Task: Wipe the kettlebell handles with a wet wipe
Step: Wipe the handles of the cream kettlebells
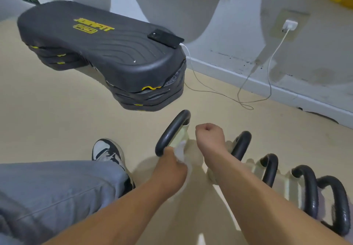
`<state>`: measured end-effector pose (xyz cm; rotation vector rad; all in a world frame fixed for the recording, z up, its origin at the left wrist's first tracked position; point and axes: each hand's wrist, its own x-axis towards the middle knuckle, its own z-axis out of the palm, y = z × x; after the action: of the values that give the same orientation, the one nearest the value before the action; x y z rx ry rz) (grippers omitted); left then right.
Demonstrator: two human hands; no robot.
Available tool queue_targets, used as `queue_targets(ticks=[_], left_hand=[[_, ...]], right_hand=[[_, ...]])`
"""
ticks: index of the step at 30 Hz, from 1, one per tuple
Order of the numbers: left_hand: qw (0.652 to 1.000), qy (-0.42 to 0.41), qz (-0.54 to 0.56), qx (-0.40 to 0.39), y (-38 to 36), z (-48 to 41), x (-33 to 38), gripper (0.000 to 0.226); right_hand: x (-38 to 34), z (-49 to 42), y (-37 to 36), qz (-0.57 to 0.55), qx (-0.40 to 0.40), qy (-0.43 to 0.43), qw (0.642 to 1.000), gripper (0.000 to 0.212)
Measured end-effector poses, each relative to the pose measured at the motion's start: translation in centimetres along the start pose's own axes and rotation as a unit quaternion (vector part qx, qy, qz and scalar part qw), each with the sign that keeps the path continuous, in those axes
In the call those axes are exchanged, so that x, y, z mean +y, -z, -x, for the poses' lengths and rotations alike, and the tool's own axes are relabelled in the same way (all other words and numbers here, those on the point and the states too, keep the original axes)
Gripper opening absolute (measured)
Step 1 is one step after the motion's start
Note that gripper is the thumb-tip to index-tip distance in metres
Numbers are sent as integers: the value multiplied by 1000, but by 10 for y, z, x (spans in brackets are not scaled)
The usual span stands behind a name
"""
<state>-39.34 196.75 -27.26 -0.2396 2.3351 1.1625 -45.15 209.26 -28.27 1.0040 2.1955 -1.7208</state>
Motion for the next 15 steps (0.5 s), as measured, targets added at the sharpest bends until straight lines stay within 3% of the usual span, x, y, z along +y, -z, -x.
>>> queue_targets(ticks=[3,6,9,11,13,15], left_hand=[[992,75,83,56,19,-1,-29,21],[973,141,149,107,33,-14,-55,25],[948,173,196,180,50,-38,-66,19],[952,153,144,221,64,-60,-64,19],[965,106,88,225,75,-77,-54,23],[973,67,107,192,75,-89,-45,27]], right_hand=[[-1,-1,-30,-119,-58,-122,984,15],[6,-2,-50,-99,-93,-147,980,14],[20,-10,-61,-64,-85,-132,986,15],[30,-21,-64,-23,-61,-92,994,17],[36,-28,-65,25,-42,-44,998,13],[40,-38,-67,44,-47,-2,998,13]])
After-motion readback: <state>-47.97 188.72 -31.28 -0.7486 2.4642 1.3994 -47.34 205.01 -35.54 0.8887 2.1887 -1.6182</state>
